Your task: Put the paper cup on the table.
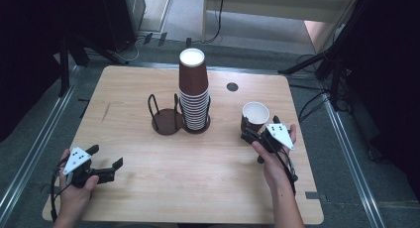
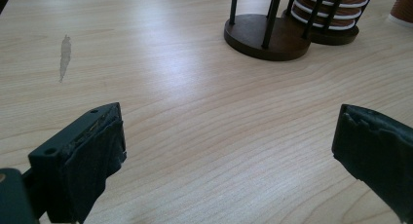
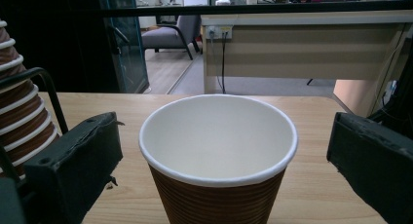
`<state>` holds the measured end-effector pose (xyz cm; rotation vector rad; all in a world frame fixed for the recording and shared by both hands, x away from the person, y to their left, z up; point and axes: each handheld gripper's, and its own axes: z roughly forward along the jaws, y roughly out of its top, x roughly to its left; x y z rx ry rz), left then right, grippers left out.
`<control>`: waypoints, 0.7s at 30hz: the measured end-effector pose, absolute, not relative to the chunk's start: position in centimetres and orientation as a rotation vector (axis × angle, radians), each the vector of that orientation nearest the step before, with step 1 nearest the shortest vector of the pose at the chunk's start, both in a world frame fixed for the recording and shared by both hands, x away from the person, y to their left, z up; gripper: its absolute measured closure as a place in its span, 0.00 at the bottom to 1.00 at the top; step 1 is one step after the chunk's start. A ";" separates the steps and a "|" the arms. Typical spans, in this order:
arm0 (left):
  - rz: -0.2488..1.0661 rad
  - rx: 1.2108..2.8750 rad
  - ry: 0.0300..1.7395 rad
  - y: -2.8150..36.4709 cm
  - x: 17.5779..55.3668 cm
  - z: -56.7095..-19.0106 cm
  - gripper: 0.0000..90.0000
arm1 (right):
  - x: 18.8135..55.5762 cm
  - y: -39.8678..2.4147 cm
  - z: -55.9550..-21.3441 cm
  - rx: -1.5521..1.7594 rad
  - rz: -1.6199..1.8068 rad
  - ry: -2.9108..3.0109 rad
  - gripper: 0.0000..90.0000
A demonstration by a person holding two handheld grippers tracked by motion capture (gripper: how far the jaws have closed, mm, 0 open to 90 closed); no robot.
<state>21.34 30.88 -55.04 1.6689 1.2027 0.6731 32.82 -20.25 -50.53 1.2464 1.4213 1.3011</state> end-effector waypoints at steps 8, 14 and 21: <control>0.674 1.668 1.203 30.9 21.3 -55.0 0.00 | 31.5 -20.8 -49.6 1.227 1.327 1.415 0.00; 0.675 1.669 1.203 30.9 21.3 -55.0 0.00 | 30.7 -21.1 -49.1 1.210 1.331 1.415 0.00; 0.673 1.669 1.203 30.9 21.3 -55.0 0.00 | 29.5 -22.1 -49.0 1.221 1.325 1.410 0.00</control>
